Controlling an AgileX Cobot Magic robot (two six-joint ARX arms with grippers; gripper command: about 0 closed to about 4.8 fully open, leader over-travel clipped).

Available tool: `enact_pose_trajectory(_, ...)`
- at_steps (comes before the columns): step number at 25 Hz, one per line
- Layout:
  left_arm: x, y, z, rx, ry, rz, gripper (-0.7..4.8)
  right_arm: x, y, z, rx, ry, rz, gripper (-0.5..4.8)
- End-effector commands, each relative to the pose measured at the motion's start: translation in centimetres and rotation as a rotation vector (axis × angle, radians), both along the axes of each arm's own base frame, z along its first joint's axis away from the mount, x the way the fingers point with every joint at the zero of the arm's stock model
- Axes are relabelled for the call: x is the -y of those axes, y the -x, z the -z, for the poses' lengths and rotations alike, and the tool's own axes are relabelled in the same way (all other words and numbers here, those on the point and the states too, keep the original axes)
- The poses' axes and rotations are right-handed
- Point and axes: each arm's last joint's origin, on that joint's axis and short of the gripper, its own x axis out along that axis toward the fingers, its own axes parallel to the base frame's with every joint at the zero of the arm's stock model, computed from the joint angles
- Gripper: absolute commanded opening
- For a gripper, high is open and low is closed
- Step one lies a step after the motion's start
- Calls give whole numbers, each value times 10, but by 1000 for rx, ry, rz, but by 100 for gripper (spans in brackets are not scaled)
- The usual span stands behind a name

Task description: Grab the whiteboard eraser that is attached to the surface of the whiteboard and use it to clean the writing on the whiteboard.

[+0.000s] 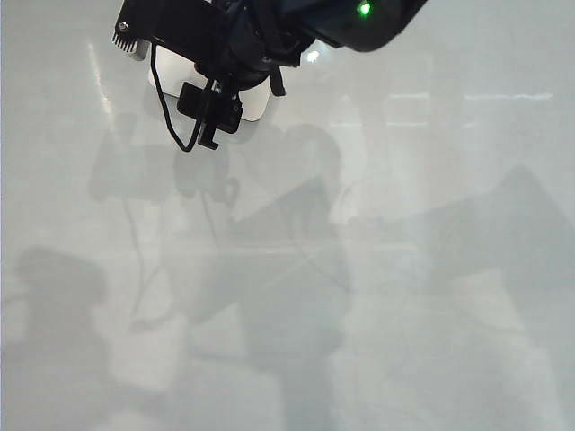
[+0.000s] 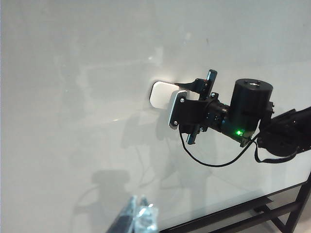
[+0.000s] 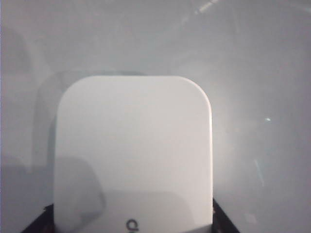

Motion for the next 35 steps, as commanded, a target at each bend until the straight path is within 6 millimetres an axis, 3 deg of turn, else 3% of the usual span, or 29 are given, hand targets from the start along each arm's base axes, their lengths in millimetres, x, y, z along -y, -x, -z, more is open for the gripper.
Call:
enact_pose_trajectory(1, 0, 1, -1, 8, -1, 2, -5, -2, -2, 14, -98, 57, -40, 151)
enact_pose_trajectory(8, 0, 1, -1, 8, -1, 2, -5, -1, -3, 26, -187, 97, 20, 151)
enact_pose_trajectory(11, 0, 1, -1, 8, -1, 2, -5, 3, -3, 14, -108, 121, 139, 151)
enact_pose_trajectory(14, 0, 1, -1, 8, -1, 2, -5, 9, -2, -1, -82, 93, 154, 151)
enact_pose_trajectory(18, 0, 1, -1, 8, -1, 2, -5, 11, 0, -6, -75, 82, 143, 151)
enact_pose_trajectory(23, 0, 1, -1, 8, -1, 2, -5, 9, 0, 4, -171, 72, 88, 151)
enact_pose_trajectory(28, 0, 1, -1, 8, -1, 2, -5, 3, -6, 34, -237, 117, 88, 147)
enact_pose_trajectory(30, 0, 1, -1, 8, -1, 2, -5, 1, -5, 36, -240, 121, 87, 147)
enact_pose_trajectory(33, 0, 1, -1, 8, -1, 2, -5, 1, -4, 28, -201, 85, 108, 147)
enact_pose_trajectory(35, 0, 1, -1, 8, -1, 2, -5, 3, 1, 11, -164, 46, 143, 145)
